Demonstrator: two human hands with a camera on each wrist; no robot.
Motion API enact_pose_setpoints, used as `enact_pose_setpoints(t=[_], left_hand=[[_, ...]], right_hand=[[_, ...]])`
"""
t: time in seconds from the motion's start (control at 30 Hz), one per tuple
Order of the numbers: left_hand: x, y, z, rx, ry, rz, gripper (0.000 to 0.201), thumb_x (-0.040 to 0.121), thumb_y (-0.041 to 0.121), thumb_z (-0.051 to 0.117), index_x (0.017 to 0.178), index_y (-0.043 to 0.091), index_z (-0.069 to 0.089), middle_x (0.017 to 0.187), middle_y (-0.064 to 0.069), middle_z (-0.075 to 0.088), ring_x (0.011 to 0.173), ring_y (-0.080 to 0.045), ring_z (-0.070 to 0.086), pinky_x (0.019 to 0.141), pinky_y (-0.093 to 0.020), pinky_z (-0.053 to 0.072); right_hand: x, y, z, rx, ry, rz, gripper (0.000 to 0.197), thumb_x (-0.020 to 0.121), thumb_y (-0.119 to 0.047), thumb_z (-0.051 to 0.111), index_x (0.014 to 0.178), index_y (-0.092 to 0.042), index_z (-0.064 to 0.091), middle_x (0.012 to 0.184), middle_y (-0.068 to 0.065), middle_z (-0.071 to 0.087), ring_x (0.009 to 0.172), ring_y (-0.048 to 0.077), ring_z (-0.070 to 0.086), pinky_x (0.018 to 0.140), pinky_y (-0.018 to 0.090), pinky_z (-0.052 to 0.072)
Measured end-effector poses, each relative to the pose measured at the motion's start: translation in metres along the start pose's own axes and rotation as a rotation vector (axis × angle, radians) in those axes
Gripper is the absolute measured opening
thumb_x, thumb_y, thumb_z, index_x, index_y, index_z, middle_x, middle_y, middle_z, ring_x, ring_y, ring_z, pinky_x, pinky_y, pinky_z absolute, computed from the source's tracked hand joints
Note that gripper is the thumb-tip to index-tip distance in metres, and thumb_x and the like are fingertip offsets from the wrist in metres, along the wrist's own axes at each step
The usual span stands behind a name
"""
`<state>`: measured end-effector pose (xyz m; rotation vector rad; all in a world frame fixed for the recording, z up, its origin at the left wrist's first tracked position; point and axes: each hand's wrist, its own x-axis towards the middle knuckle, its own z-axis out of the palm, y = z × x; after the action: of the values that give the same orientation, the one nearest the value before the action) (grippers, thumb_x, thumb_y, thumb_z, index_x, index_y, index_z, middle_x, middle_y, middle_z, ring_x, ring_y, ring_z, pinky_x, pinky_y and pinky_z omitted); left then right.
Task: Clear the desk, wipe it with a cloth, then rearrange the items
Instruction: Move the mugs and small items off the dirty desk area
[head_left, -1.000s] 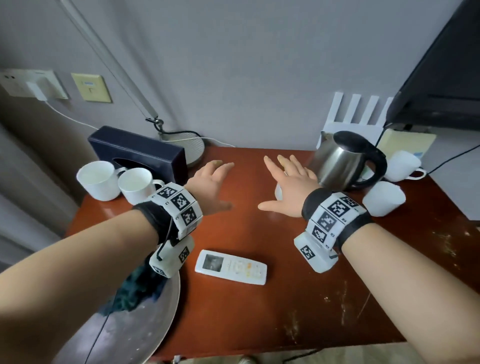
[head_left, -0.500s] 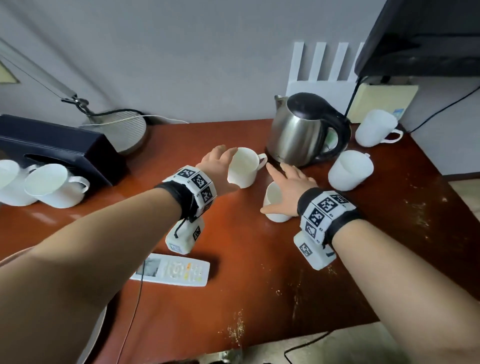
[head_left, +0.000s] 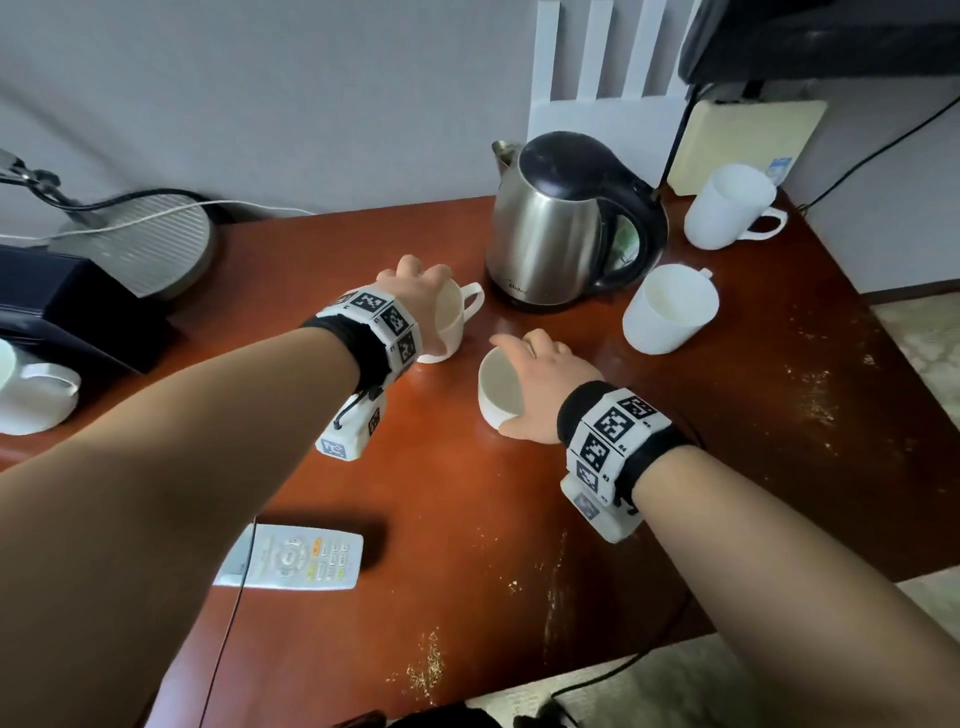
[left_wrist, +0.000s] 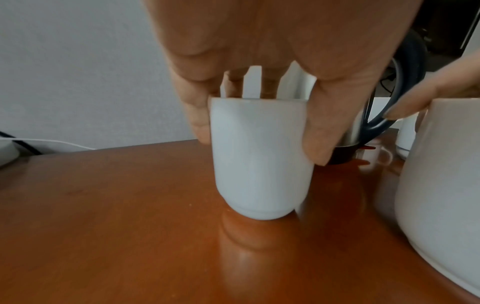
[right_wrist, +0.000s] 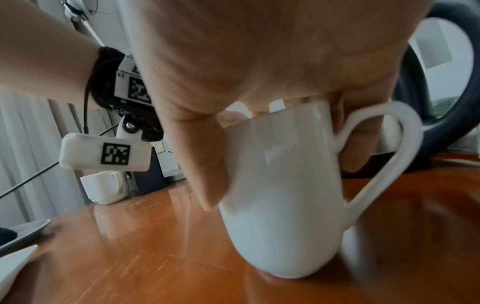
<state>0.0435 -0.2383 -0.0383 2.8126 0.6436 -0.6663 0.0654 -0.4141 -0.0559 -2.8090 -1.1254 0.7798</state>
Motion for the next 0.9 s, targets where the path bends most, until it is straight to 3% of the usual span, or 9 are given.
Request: enact_pose_setpoints(t=[0.1,0.5,0.77,0.9], left_hand=[[-0.004,0.000,-0.004,0.024,-0.016,0.027,0.089,0.068,0.031,0.077,0.140,0.035,0.026,0.136,0.000,0.032,0.119,-0.028,0.044,0.087,-0.045,0.053],[-0.049,-0.059,-0.004,-0.033,0.119,0.030,0.087,0.070,0.034,0.077,0.140,0.036,0.026,0.137,0.000,0.032,0.119,-0.026,0.044,0.088,-0.040,0.051],[-0.108,-0.134,-0.019,-0.084,0.202,-0.009,0.088,0.069,0.035,0.078,0.140,0.034,0.027,0.140,-0.002,0.031,0.122,-0.028,0.043,0.093,-0.041,0.048],[-0.149,-0.184,-0.027,-0.068,0.260,-0.032,0.081,0.075,0.033,0.072,0.142,0.031,0.026,0.141,0.000,0.030,0.124,-0.028,0.041,0.091,-0.038,0.045]], right_hand=[[0.000,-0.001,-0.001,0.013,0.026,-0.002,0.082,0.073,-0.037,0.069,0.140,-0.028,0.022,0.135,0.005,0.033,0.119,0.028,0.041,0.080,0.035,0.043],[-0.010,-0.039,-0.020,0.019,0.126,-0.048,0.073,0.071,-0.039,0.069,0.131,-0.028,0.030,0.130,0.003,0.034,0.118,0.028,0.041,0.086,0.039,0.047],[-0.018,-0.122,-0.030,-0.065,0.132,-0.111,0.071,0.070,-0.046,0.067,0.128,-0.029,0.029,0.125,0.004,0.036,0.111,0.029,0.044,0.090,0.045,0.046],[-0.025,-0.182,-0.034,-0.063,0.153,-0.161,0.068,0.072,-0.044,0.066,0.127,-0.028,0.031,0.125,0.003,0.035,0.112,0.028,0.042,0.087,0.039,0.047]])
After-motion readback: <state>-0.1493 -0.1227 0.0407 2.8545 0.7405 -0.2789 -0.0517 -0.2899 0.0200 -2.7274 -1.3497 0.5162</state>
